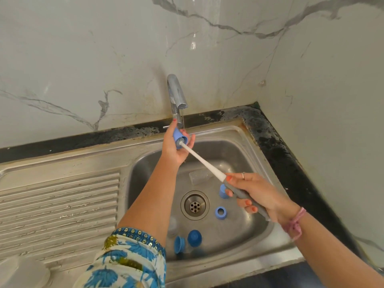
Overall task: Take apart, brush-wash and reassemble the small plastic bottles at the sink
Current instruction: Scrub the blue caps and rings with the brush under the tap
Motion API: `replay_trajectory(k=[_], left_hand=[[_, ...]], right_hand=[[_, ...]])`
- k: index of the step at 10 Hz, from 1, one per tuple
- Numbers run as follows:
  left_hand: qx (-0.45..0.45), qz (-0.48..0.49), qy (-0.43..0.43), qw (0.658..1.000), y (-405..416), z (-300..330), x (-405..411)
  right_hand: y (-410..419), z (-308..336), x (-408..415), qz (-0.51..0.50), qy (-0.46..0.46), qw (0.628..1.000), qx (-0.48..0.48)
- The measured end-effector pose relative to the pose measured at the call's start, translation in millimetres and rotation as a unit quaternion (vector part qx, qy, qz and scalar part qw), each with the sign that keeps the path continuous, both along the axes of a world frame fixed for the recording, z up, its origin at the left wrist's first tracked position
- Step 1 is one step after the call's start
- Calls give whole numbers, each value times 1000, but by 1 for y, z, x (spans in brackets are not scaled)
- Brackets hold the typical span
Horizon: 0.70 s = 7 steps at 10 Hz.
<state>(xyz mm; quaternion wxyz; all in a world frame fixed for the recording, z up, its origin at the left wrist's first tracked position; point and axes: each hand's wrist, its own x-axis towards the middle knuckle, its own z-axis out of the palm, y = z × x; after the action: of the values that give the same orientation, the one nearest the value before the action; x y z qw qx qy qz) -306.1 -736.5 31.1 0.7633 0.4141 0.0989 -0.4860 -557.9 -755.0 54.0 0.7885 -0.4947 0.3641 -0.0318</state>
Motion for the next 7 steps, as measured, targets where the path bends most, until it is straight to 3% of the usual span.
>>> replay_trajectory(k=[1,2,3,4,5,6,7], left_hand=[[-55,-17,-5,998,1,-1,-5],[138,-92,-166,972,-1,-4,2],[210,-131,-218,944,-3,5,4],[220,-116,-177,952,-7,9,1],[83,-12,-50,995,-8,3,0],[7,-8,-12,1000,-4,-7,-9],[196,-63,-160,965,-8,-18,-8]], right_hand=[[6,-5,-1,-32,-81,958,272],[8,-3,0,-15,4,999,51],[3,-15,-6,112,204,826,-513],[5,-32,-3,163,255,620,-724],[10,-11,5,36,91,965,-243],[11,-1,3,-50,-7,990,134],[12,-5,3,13,97,978,-182]])
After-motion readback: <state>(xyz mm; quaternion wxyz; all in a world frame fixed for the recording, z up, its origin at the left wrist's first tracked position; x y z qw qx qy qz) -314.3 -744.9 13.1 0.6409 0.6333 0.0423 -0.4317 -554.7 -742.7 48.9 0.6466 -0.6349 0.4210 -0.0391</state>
